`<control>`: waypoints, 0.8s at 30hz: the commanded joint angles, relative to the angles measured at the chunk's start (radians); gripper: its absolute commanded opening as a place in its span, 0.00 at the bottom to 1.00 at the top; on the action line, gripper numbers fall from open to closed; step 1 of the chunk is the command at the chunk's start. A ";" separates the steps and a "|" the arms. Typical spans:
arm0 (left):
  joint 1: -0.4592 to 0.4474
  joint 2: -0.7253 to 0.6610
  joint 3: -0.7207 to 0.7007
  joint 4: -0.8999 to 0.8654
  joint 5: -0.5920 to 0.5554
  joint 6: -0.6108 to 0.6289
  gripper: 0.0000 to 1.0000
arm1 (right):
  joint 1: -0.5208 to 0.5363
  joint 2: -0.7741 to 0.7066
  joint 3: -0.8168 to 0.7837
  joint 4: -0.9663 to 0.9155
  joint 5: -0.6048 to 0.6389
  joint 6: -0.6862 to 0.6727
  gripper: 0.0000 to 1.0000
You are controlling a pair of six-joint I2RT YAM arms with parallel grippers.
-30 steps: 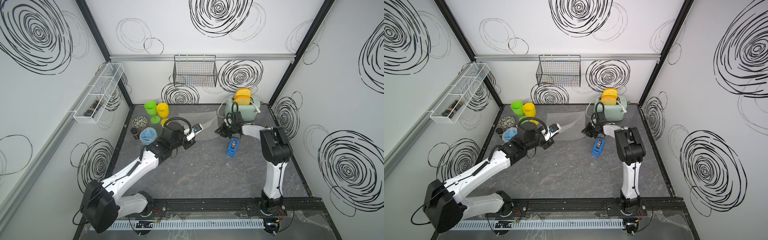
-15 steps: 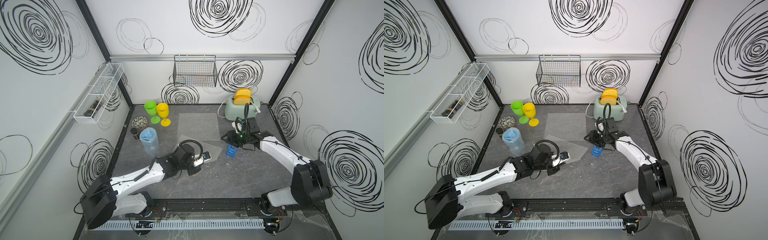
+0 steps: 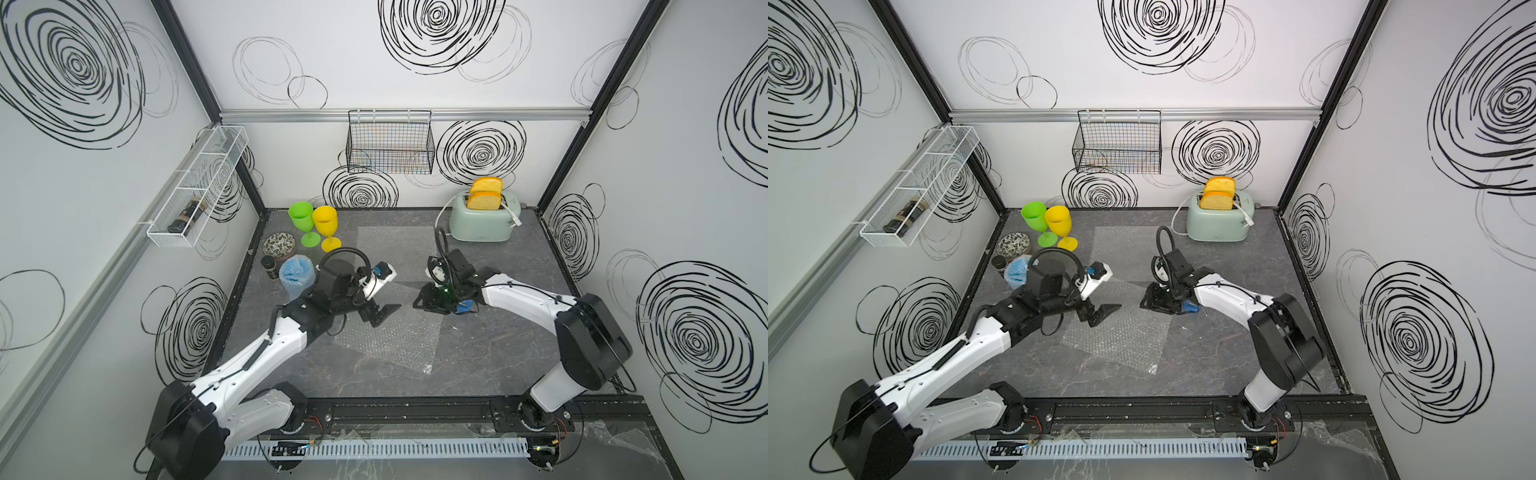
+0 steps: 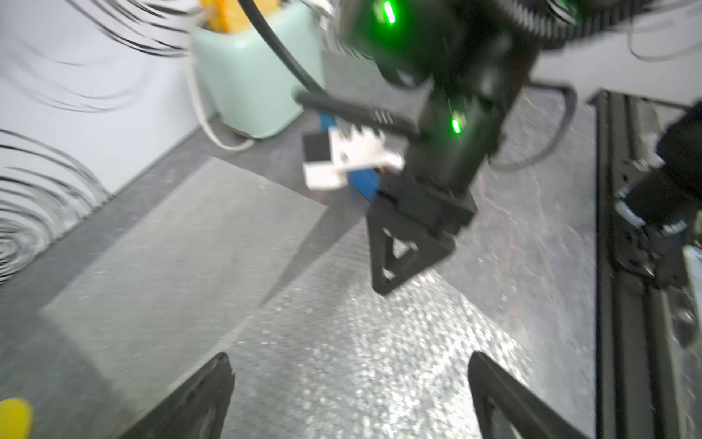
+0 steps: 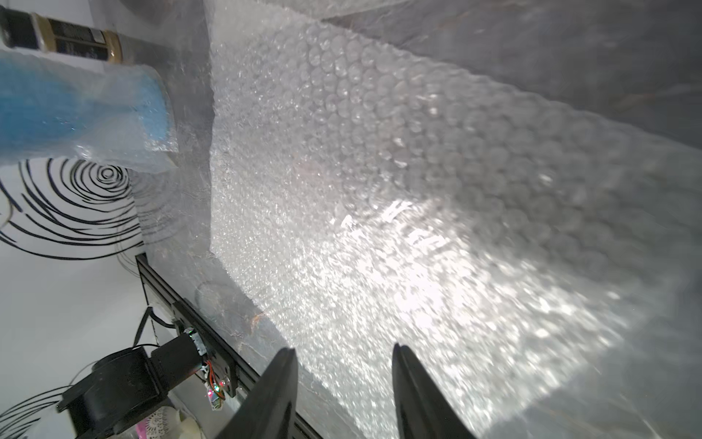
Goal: Wrap wine glasses in bubble wrap
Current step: Place the bubble wrap at the center of the board, then pick up the wine glass at the center of the board.
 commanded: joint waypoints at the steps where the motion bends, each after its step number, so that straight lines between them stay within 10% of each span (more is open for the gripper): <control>1: 0.150 -0.014 0.056 0.056 0.004 -0.077 0.98 | 0.076 0.099 0.087 -0.006 0.031 -0.036 0.46; 8: 0.248 0.110 0.222 -0.033 -0.223 0.017 0.97 | 0.197 0.219 0.167 -0.107 0.051 -0.170 0.45; 24: 0.301 0.554 0.686 -0.215 -0.357 0.198 0.98 | 0.171 0.051 -0.057 -0.207 0.024 -0.444 0.44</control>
